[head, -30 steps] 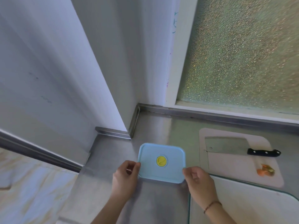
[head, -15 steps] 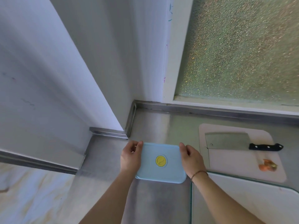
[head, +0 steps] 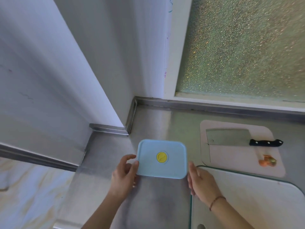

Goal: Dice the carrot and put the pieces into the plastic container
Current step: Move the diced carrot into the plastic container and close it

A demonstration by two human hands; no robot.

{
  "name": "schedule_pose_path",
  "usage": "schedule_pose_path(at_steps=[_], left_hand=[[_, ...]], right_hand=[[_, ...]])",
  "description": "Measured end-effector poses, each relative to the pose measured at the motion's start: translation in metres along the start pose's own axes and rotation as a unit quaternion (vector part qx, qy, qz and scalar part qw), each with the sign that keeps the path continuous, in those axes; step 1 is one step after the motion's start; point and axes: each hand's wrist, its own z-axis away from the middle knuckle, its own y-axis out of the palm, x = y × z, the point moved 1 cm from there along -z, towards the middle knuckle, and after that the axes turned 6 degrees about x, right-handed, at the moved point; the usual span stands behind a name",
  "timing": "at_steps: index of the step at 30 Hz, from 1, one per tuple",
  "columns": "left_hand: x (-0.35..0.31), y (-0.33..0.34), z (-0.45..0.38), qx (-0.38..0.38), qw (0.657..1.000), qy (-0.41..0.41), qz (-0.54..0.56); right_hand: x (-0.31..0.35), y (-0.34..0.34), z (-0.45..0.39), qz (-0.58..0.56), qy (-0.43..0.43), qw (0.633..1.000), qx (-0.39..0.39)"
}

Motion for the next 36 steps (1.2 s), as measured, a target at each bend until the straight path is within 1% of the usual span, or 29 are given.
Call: schedule_pose_path(at_steps=[2,7,11,14,15,16,17,18,19,20,21,22,24,25,27,30,32,34,36], left_hand=[[0.008,0.007,0.013,0.003,1.0,0.003,0.015],[0.001,0.016,0.021,-0.026,0.996,-0.015,0.084],[-0.003,0.019,0.018,-0.031,0.991,-0.053,0.116],[-0.007,0.018,0.014,-0.036,0.992,-0.077,0.097],[-0.007,0.016,0.012,-0.036,0.994,-0.076,0.065],[-0.008,0.012,0.01,-0.035,0.997,-0.069,0.016],[-0.01,0.006,0.009,-0.043,0.997,-0.05,-0.05],[-0.013,-0.001,0.007,-0.05,0.992,-0.015,-0.119],[-0.018,-0.007,0.002,-0.049,0.98,0.037,-0.19],[-0.021,-0.011,-0.005,-0.023,0.962,0.093,-0.256],[-0.024,-0.013,-0.014,0.023,0.938,0.138,-0.318],[-0.028,-0.013,-0.025,0.068,0.908,0.174,-0.375],[-0.032,-0.012,-0.046,0.139,0.852,0.209,-0.459],[-0.031,-0.012,-0.053,0.161,0.834,0.208,-0.485],[-0.026,-0.011,-0.06,0.178,0.821,0.197,-0.506],[-0.021,-0.008,-0.059,0.173,0.824,0.182,-0.508],[-0.021,-0.007,-0.06,0.175,0.82,0.161,-0.52],[-0.023,-0.005,-0.059,0.187,0.811,0.153,-0.534],[-0.026,-0.003,-0.058,0.186,0.814,0.153,-0.529]], right_hand=[[-0.004,0.012,0.012,-0.063,-0.011,0.998,0.022],[-0.004,0.031,0.015,-0.163,0.007,0.987,-0.009],[0.0,0.033,0.014,-0.187,0.016,0.982,-0.014],[0.003,0.034,0.015,-0.21,0.049,0.976,0.015],[0.003,0.033,0.016,-0.198,0.048,0.979,0.018],[0.004,0.029,0.016,-0.163,0.043,0.986,0.006],[0.004,0.025,0.016,-0.105,0.03,0.994,-0.027],[0.005,0.019,0.015,-0.044,0.007,0.996,-0.078],[0.009,0.013,0.013,-0.007,-0.032,0.992,-0.124],[0.014,0.008,0.009,0.024,-0.077,0.986,-0.145],[0.018,0.004,0.003,0.07,-0.126,0.981,-0.131],[0.022,0.0,-0.006,0.136,-0.164,0.973,-0.091],[0.025,-0.006,-0.022,0.279,-0.197,0.94,-0.016],[0.027,-0.01,-0.026,0.327,-0.197,0.924,0.01],[0.026,-0.013,-0.03,0.376,-0.192,0.906,0.031],[0.024,-0.007,-0.03,0.388,-0.206,0.898,-0.008],[0.021,-0.004,-0.035,0.392,-0.211,0.895,-0.034],[0.021,-0.005,-0.036,0.406,-0.205,0.89,-0.003],[0.024,-0.011,-0.036,0.429,-0.184,0.884,0.021]])
